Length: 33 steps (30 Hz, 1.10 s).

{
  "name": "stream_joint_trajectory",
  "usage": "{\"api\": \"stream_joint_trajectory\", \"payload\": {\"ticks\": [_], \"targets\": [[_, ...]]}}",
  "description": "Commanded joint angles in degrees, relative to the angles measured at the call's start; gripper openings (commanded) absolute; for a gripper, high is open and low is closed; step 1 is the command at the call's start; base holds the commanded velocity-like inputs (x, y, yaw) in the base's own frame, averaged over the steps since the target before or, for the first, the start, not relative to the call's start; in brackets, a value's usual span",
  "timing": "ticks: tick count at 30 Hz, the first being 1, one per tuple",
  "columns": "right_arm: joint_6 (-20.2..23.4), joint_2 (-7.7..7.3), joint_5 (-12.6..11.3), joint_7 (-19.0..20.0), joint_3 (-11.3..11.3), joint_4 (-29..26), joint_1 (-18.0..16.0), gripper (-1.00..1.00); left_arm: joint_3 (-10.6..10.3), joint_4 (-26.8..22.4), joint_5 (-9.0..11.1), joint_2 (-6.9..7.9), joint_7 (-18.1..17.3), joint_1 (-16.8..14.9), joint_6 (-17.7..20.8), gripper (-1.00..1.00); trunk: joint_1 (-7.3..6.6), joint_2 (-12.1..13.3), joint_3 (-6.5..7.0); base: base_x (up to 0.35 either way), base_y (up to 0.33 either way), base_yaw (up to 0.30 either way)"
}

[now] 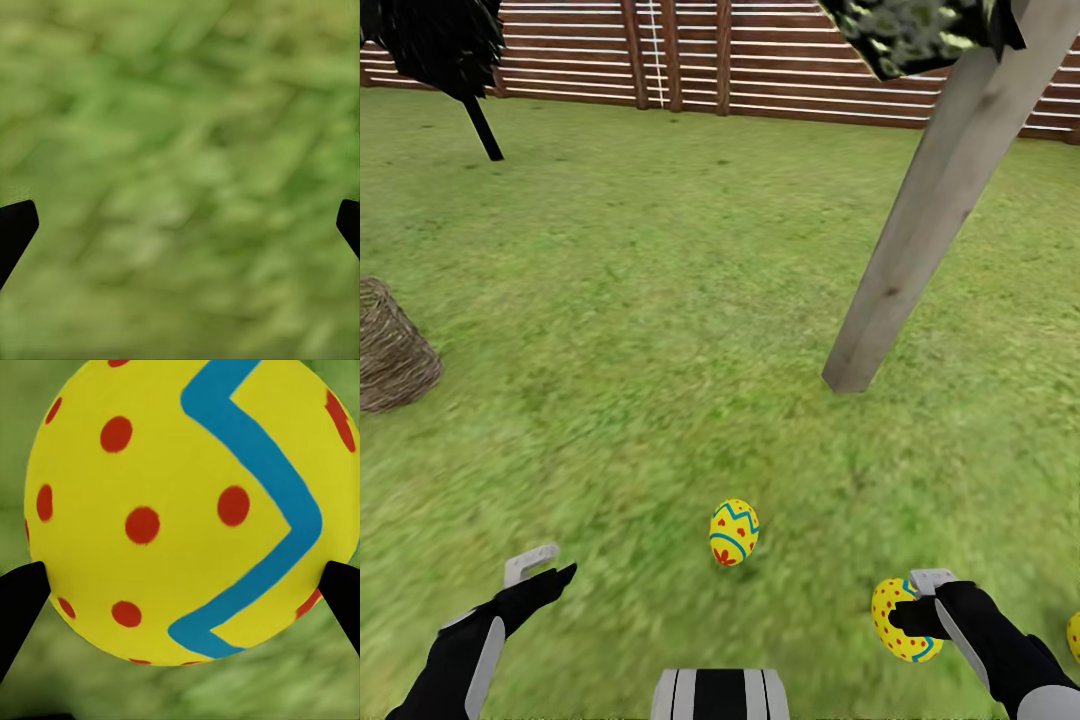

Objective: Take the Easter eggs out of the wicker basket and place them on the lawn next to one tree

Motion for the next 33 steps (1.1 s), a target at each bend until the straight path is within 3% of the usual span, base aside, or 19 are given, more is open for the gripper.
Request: {"api": "stream_joint_trajectory", "payload": {"ticks": [1, 25, 27, 28, 33], "targets": [[0.25, -0.08, -0.58, -0.22, 0.27, -0.06, -0.02, -1.00, 0.12, -0.06, 0.43, -0.02, -0.18, -0.03, 0.43, 1.00, 0.01, -0.03, -0.27, 0.000, 0.000, 0.000], [0.33, 0.59, -0.58, -0.22, 0.36, -0.07, -0.02, -1.00, 0.07, 0.02, 0.34, -0.11, -0.20, -0.03, 0.43, 1.00, 0.63, -0.35, -5.59, 0.000, 0.000, 0.000], [0.33, 0.61, -0.58, -0.22, 0.36, -0.07, -0.02, -1.00, 0.06, 0.08, 0.34, -0.11, -0.24, -0.03, 0.43, 1.00, 0.63, -0.35, -5.59, 0.000, 0.000, 0.000], [0.33, 0.62, -0.58, -0.22, 0.40, -0.07, -0.02, 1.00, 0.05, 0.10, 0.34, -0.11, -0.26, -0.03, 0.44, 1.00, 0.63, -0.35, -5.59, 0.000, 0.000, 0.000], [0.33, 0.62, -0.58, -0.22, 0.45, -0.04, -0.03, 1.00, 0.05, 0.18, 0.34, -0.11, -0.28, -0.03, 0.52, 1.00, 0.63, -0.35, -5.59, 0.000, 0.000, 0.000]]}}
